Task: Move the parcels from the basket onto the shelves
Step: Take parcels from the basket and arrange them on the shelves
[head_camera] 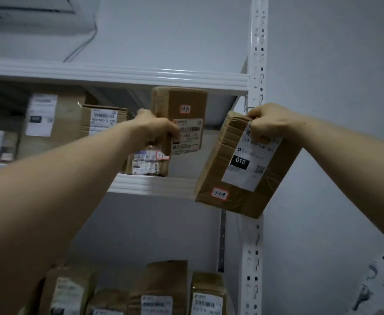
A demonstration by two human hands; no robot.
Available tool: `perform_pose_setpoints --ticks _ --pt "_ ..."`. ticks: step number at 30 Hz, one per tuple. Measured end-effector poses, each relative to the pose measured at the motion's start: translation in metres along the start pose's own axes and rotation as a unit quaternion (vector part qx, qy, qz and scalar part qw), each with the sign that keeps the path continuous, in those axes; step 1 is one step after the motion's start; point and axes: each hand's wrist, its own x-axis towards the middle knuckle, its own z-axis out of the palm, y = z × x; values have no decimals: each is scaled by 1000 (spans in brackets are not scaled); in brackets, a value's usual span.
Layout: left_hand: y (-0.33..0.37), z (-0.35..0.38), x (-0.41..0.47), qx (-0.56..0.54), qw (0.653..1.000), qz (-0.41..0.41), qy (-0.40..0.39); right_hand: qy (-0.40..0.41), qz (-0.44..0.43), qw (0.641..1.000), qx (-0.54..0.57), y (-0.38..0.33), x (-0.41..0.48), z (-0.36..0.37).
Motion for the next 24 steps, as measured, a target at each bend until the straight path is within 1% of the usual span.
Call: perform_pose_setpoints --ticks 4,9,11,13,15,17,21,24 --pt "0 -32 -11 32 998 -35 43 67 -28 997 22 -18 14 -1" --pt "1 -55 -11 58 994 -42 77 100 -56 993 21 -42 37 -4" --pt "3 -60 -6 63 994 -33 84 124 -67 990 -2 -52 47 -4" --pt "4 -64 -1 67 994 -24 82 149 -80 984 -49 -62 57 -1" --pt "3 -67 5 74 994 -15 78 146 -86 981 -91 -67 69 7" --pt "3 -69 9 81 994 -9 70 139 -76 982 -105 -68 80 17" --pt "-2 -71 22 82 996 -4 47 84 -78 982 -151 -73 91 34" --pt "-6 -71 31 73 997 -3 26 61 -73 980 -175 -78 101 39"
